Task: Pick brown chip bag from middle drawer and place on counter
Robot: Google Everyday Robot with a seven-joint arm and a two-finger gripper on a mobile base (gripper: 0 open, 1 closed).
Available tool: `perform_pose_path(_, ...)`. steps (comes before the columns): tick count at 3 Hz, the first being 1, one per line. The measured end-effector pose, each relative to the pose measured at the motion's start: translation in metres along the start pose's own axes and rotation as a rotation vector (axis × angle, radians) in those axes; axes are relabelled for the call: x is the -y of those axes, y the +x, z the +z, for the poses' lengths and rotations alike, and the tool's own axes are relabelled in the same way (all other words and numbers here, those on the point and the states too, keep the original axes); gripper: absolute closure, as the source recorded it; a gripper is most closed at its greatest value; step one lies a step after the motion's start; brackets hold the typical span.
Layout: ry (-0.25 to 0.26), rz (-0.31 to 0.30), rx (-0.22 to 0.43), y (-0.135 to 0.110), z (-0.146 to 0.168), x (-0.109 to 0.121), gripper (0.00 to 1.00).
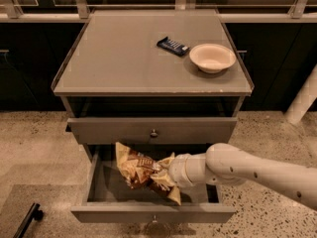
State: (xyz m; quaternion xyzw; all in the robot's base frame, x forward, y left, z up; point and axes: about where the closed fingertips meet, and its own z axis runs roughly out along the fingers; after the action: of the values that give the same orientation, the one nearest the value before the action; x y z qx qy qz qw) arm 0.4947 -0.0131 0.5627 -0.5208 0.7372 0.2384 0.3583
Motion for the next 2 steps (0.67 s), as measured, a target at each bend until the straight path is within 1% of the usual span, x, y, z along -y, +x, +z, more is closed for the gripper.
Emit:
perform_pose_path(1,-0.011,-0.091,-0.031,-0.049,-0.015,-0.017,1.0)
perform_pose_path(2,-0.008,-0.184,-0.064,-0.107,-0.029,-0.023,1.0)
